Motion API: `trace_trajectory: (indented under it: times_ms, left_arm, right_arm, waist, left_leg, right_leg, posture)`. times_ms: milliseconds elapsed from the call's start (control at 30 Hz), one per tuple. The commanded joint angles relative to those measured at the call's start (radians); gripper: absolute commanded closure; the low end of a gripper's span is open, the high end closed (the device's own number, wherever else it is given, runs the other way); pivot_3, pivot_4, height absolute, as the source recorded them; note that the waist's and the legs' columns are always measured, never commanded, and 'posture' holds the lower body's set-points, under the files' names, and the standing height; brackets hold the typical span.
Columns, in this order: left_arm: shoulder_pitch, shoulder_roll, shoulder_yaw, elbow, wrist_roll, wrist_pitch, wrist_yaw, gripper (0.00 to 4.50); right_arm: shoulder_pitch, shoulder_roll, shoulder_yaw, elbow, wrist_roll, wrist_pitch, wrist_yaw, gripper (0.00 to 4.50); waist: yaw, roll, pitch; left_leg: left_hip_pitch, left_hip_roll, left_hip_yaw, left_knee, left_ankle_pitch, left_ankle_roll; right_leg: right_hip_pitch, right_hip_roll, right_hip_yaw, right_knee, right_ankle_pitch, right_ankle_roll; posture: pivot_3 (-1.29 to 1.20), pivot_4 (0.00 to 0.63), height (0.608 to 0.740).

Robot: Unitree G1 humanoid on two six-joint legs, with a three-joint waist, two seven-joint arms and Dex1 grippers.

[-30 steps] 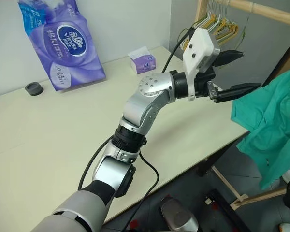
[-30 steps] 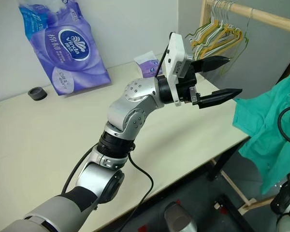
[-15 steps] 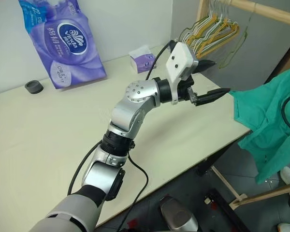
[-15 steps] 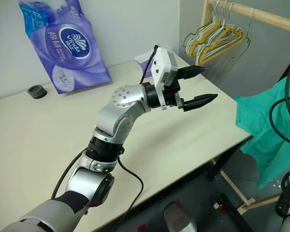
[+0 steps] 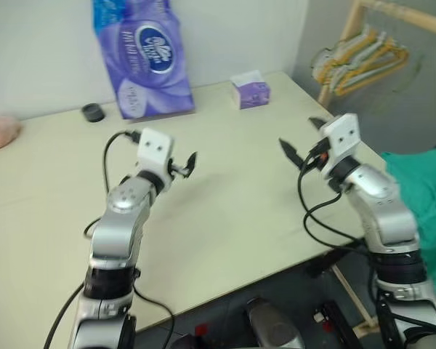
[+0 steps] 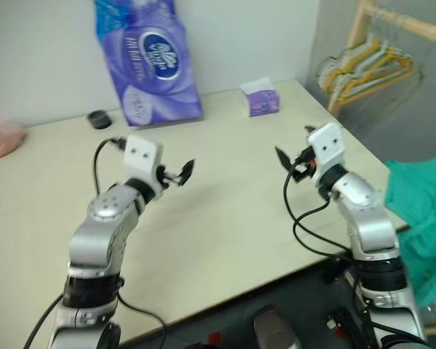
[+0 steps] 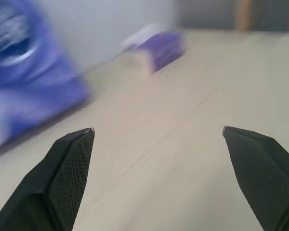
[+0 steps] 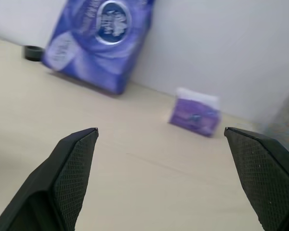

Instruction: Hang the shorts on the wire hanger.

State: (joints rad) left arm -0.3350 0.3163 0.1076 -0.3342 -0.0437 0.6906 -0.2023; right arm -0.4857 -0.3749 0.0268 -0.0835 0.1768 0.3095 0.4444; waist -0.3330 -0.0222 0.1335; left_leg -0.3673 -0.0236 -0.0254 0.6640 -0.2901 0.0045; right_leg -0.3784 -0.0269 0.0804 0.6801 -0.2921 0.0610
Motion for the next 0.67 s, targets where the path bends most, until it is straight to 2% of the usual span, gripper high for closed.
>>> trace_trajectory:
  times_ms: [33,200,333,433,667]
  left_arm:
    - [0.094,-0.082,0.093,-0.119,0.031,0.008,0.145,0.00]
    - [0.258,-0.174,0.183,-0.149,0.066,-0.048,0.278,0.00]
    - [0.335,-0.191,0.217,-0.151,0.066,-0.102,0.301,0.00]
    - [0.351,-0.193,0.239,-0.154,0.056,-0.111,0.309,0.00]
    - [0.312,-0.146,0.218,-0.126,0.034,-0.159,0.251,0.00]
  right_arm:
    - [0.012,0.079,0.038,0.094,-0.010,-0.101,0.004,0.02]
    - [0.013,0.184,0.069,0.229,0.011,-0.158,0.042,0.02]
    - [-0.020,0.239,0.060,0.314,0.014,-0.226,0.049,0.02]
    - [-0.038,0.253,0.070,0.350,0.002,-0.262,0.067,0.02]
    - [-0.085,0.263,0.064,0.421,-0.007,-0.303,0.085,0.02]
  waist:
    - [0.050,0.000,-0.001]
    - [0.142,0.000,-0.008]
    - [0.205,-0.002,-0.009]
    - [0.249,-0.003,-0.010]
    - [0.295,-0.007,-0.013]
  left_leg:
    - [-0.001,0.000,-0.001,0.000,0.000,0.000]
    - [-0.013,-0.001,-0.007,0.003,0.001,-0.003]
    - [-0.015,-0.001,-0.010,0.003,0.003,-0.006]
    - [-0.015,-0.001,-0.013,0.003,0.005,-0.009]
    - [-0.014,0.001,-0.020,0.003,0.011,-0.014]
  right_leg:
    - [0.000,-0.001,-0.001,0.000,0.000,0.000]
    - [-0.010,-0.002,-0.008,0.000,0.002,-0.003]
    - [-0.011,-0.002,-0.011,0.000,0.004,-0.007]
    - [-0.011,-0.001,-0.014,0.000,0.007,-0.012]
    - [-0.010,0.003,-0.019,0.001,0.012,-0.019]
  posture:
    - [-0.16,0.060,0.740]
    - [-0.09,0.058,0.740]
    - [-0.04,0.057,0.740]
    - [-0.01,0.057,0.740]
    - [0.03,0.063,0.740]
